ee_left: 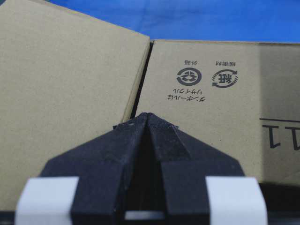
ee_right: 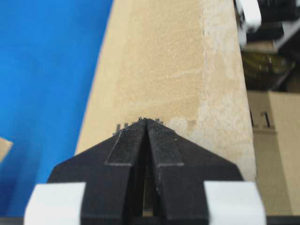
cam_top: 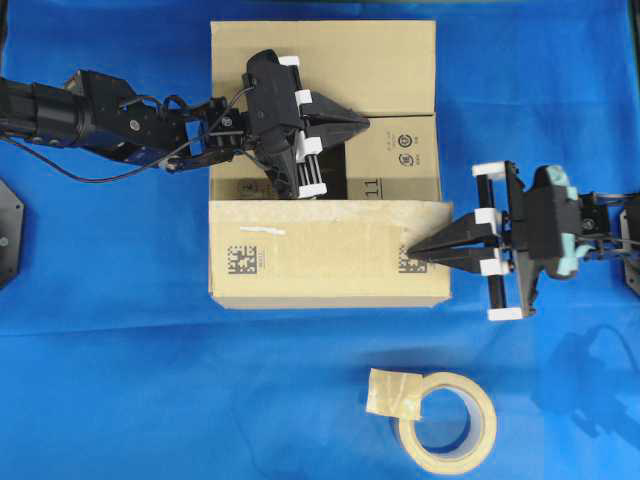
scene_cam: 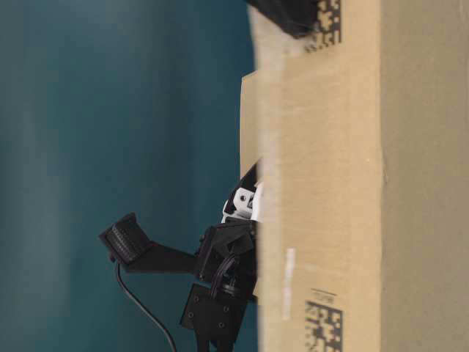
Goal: Close the cardboard box.
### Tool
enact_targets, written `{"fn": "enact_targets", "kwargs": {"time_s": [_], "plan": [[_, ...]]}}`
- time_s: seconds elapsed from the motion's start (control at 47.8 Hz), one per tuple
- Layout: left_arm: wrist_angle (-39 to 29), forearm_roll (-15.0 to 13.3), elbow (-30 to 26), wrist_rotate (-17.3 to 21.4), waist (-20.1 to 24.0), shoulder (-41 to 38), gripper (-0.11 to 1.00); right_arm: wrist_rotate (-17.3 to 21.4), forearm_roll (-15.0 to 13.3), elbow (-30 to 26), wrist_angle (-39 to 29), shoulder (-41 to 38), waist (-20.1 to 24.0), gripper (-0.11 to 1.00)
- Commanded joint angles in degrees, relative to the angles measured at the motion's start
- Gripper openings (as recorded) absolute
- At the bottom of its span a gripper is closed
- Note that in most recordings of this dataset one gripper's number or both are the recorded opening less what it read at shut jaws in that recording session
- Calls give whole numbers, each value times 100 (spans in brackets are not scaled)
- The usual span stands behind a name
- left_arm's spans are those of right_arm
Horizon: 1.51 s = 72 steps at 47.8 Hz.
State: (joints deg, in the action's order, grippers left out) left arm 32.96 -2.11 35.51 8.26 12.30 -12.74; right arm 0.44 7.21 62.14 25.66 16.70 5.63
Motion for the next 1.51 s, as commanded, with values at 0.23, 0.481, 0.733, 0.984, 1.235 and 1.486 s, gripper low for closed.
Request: {"fn": "enact_targets", "kwargs": {"time_s": [0.23,0.481,0.733,0.984,1.235,1.486], "plan": [[26,9,-35,0,-44,97,0,9,255,-79,0,-396,-62,0],[26,9,-26,-9,-44,97,0,35,290,-79,0,-457,-62,0],[18,9,-35,-9,-44,105,0,44,299,-70,-62,-457,-62,0],[-229,9,-35,141,-53,527,0,44,299,-79,-53,-457,-62,0],[-712,9,-79,255,-9,1274,0,44,299,-97,-53,-475,-62,0],[-1248,9,-220,229,220,1925,0,44,299,-114,-53,-492,-62,0]]}}
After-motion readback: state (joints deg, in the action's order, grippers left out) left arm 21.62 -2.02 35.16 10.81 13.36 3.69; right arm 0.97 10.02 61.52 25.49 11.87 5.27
